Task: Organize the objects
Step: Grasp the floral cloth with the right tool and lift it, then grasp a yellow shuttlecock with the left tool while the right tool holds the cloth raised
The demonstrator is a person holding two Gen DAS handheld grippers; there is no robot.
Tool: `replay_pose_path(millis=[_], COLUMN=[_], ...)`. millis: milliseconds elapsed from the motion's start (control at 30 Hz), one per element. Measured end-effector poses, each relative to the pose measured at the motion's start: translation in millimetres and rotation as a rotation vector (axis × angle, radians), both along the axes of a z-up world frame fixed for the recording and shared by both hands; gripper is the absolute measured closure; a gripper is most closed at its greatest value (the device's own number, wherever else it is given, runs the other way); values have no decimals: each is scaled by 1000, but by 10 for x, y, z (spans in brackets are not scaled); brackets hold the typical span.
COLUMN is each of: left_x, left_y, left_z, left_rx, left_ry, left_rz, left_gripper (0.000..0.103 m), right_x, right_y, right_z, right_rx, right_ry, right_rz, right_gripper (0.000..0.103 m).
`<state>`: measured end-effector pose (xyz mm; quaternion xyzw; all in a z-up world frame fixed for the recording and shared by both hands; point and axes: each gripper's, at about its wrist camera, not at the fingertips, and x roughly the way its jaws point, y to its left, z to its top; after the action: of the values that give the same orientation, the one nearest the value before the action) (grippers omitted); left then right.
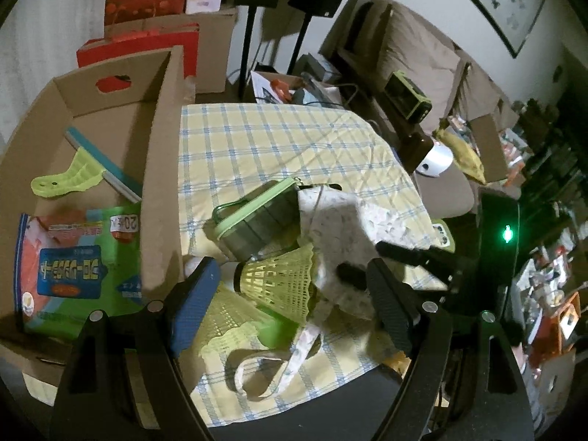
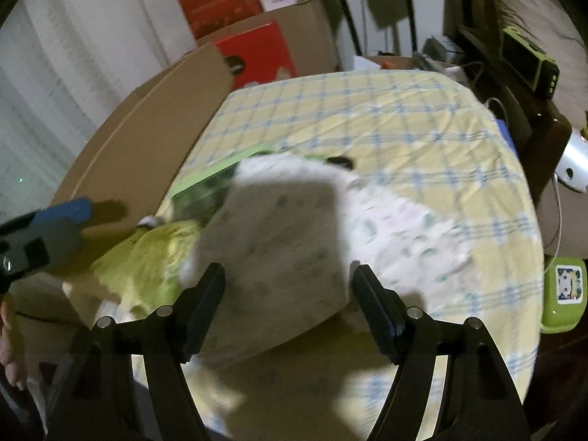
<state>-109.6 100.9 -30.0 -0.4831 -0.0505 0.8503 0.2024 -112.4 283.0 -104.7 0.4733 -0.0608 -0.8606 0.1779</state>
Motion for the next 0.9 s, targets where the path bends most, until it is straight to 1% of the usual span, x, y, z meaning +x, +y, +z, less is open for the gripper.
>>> replay_pose_path(millis=[33, 67, 100, 167, 200, 233, 267, 300, 333, 367, 467, 567, 800, 900], left_x=[9, 15, 21, 26, 26, 29, 32, 39, 38, 46, 53, 63, 56, 26], left_y=[10, 13, 14, 12, 11, 8, 6, 2, -10, -14, -16, -37, -71, -58], left_z=[0, 2, 2, 1, -1, -5, -8, -9, -14, -15, -12, -4, 74, 84], left_rx=[1, 2, 2, 3, 2, 3, 5, 7, 8, 10, 10, 21, 33, 43], left_ry=[0, 1, 2, 2, 1, -2, -6, -9, -11, -11, -9, -8, 3, -2], left_rz=[-2, -4, -4, -3, -1, 2, 5, 7, 7, 5, 6, 9, 18, 25], left_gripper=[23, 23, 23, 23, 23, 23, 23, 23, 23, 23, 23, 23, 23, 23], right_x=[16, 41, 47, 60, 62, 64, 63, 69, 78, 93, 136, 142, 273, 313], right_y=[-62, -133, -188, -246, -270, -284, -288, -286, -275, -256, -214, -137, 235, 379], right_z=[-19, -25, -44, -60, -66, -64, -54, -36, -17, 3, 82, 209, 797, 967], right_rx=[36, 99, 140, 189, 208, 214, 206, 191, 179, 167, 140, 107, 37, 17], right_ry=[3, 28, 40, 56, 58, 58, 58, 60, 62, 71, 103, 133, 244, 264], right_rz=[2, 0, -4, -9, -12, -12, -10, -7, -7, -8, -9, -35, -127, -148], right_gripper=[30, 34, 38, 40, 45, 50, 65, 75, 78, 85, 88, 90, 90, 90])
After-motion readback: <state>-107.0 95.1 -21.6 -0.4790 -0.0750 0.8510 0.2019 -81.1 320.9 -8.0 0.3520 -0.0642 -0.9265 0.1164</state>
